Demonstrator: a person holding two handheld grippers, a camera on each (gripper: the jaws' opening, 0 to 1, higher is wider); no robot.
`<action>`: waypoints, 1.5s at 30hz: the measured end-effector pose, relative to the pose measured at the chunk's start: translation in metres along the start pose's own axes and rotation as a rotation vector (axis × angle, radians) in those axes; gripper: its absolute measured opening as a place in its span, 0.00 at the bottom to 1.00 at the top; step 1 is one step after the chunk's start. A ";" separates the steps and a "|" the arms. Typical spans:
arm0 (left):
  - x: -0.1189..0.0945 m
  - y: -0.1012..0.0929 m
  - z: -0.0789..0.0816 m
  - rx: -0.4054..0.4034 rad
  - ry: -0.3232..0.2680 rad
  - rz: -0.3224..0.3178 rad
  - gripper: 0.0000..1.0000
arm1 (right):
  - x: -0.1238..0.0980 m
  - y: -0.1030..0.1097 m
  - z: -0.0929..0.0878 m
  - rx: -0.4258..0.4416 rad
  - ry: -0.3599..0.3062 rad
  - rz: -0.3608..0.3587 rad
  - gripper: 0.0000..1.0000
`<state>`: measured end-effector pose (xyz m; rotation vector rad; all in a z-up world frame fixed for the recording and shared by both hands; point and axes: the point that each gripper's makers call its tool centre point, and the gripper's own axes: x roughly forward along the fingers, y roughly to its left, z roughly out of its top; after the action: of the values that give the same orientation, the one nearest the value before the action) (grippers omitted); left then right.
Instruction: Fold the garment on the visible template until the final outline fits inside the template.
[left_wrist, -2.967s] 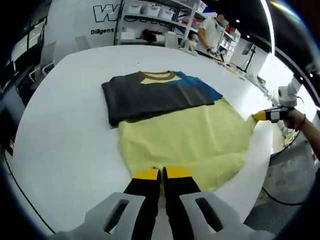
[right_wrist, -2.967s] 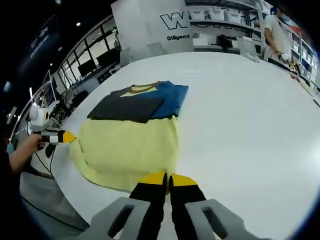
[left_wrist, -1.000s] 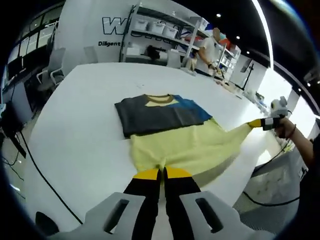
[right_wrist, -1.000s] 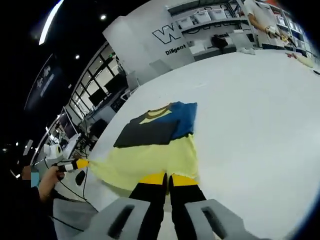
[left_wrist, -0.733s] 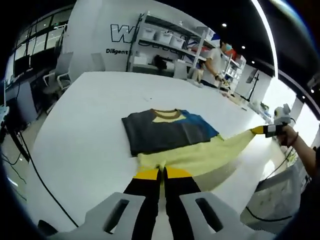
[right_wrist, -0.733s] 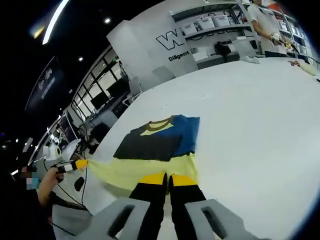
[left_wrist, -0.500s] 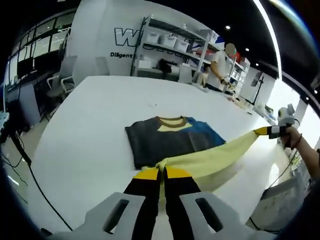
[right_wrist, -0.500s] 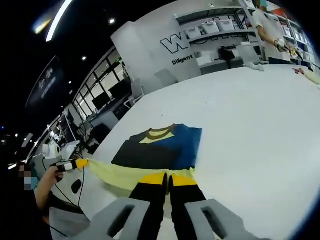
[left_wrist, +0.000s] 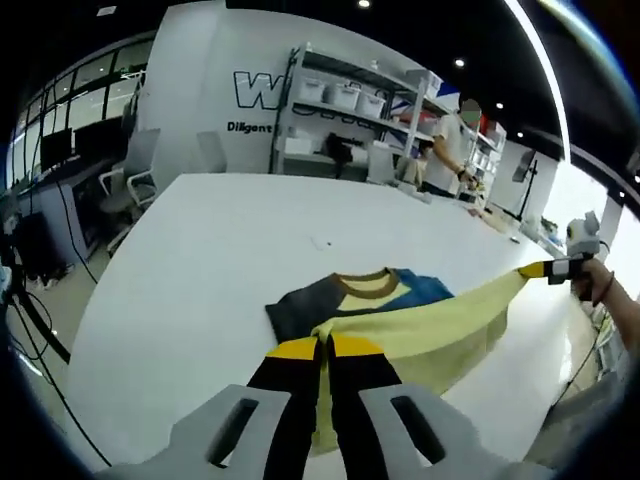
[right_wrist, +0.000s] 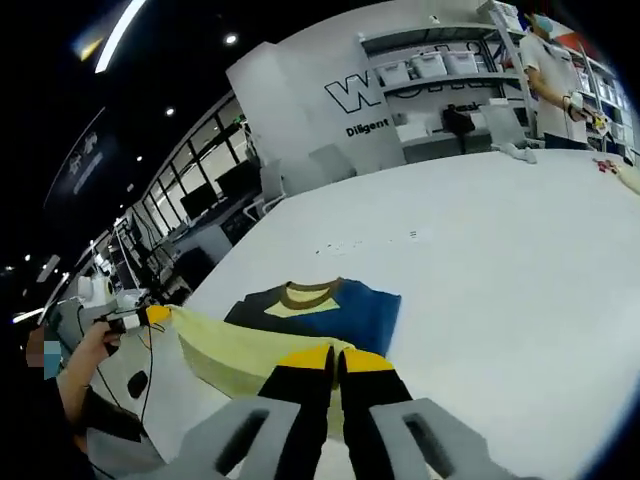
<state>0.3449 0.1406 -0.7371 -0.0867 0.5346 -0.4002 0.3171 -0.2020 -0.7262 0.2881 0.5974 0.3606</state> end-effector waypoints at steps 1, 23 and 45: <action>0.004 0.002 0.001 0.014 0.004 0.006 0.01 | 0.004 0.000 0.003 -0.004 -0.001 -0.001 0.00; 0.098 0.044 0.016 -0.033 0.027 0.065 0.01 | 0.099 -0.039 0.039 0.000 0.041 -0.050 0.00; 0.164 0.068 -0.016 -0.037 0.119 0.102 0.01 | 0.166 -0.092 0.010 0.020 0.109 -0.130 0.00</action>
<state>0.4891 0.1394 -0.8420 -0.0711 0.6611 -0.2972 0.4726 -0.2182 -0.8337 0.2490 0.7234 0.2460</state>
